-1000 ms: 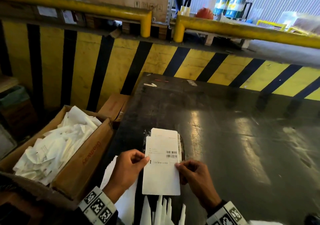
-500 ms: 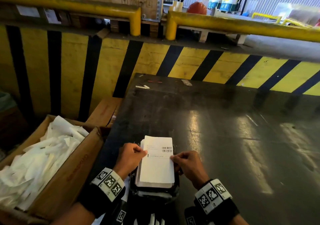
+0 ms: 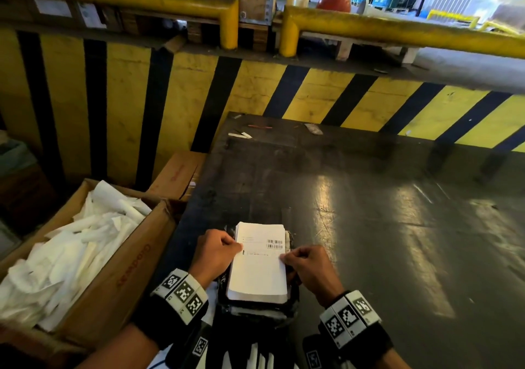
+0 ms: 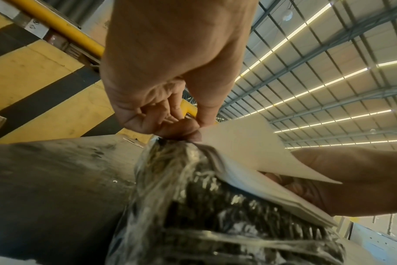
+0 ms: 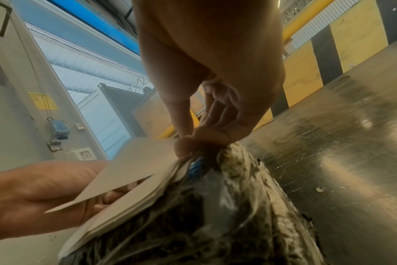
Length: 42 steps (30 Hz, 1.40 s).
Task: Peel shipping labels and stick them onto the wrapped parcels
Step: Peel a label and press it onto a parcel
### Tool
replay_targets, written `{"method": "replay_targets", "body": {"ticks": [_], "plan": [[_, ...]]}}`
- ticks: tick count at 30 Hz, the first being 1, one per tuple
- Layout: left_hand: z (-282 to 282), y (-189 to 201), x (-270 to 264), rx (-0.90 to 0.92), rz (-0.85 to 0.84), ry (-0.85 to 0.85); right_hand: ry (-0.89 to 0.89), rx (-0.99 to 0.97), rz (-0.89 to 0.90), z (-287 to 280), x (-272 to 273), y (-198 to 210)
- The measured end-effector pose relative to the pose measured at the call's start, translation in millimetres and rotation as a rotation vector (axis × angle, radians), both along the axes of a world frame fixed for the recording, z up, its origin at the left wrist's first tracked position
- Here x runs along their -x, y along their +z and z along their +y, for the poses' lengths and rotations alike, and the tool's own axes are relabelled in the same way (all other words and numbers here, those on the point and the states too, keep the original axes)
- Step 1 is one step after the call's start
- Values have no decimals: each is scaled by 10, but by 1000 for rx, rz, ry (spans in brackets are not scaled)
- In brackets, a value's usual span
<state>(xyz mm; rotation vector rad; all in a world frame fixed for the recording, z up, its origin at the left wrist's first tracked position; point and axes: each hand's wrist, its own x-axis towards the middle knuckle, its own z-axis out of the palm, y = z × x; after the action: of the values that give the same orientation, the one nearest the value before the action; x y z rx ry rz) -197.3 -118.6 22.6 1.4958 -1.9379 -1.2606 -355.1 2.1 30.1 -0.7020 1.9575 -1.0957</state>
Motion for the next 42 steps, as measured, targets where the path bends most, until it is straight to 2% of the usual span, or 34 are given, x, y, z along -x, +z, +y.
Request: {"method": "replay_targets", "body": {"ticks": [9,14,21,25,28,31,33,35,39,42], "plan": [[-7,37,15,2,-32,-13,-9,-49,58,-17,-32,18],[-45,79,30,11,-112,-46,12,-73,111,-35,-35,54],[-70,113,52,13,-194,-84,74,-151,259,-97,-17,50],[-51,62,-5,27,-191,-105,104,-198,412,-54,11,48],[62,-43,-134,195,-148,-124,128,-138,540,96,-25,8],[232,-196,-298,490,-198,-306,275,32,759,326,-147,-107],[337,-308,-382,546,-318,-500,462,17,817,455,-267,-212],[411,-411,-423,556,-385,-603,553,-49,845,518,-347,-308],[445,-514,-438,502,-360,-603,563,-78,921,465,-381,-321],[457,-528,-445,473,-318,-596,650,-37,973,330,-400,-241]]}}
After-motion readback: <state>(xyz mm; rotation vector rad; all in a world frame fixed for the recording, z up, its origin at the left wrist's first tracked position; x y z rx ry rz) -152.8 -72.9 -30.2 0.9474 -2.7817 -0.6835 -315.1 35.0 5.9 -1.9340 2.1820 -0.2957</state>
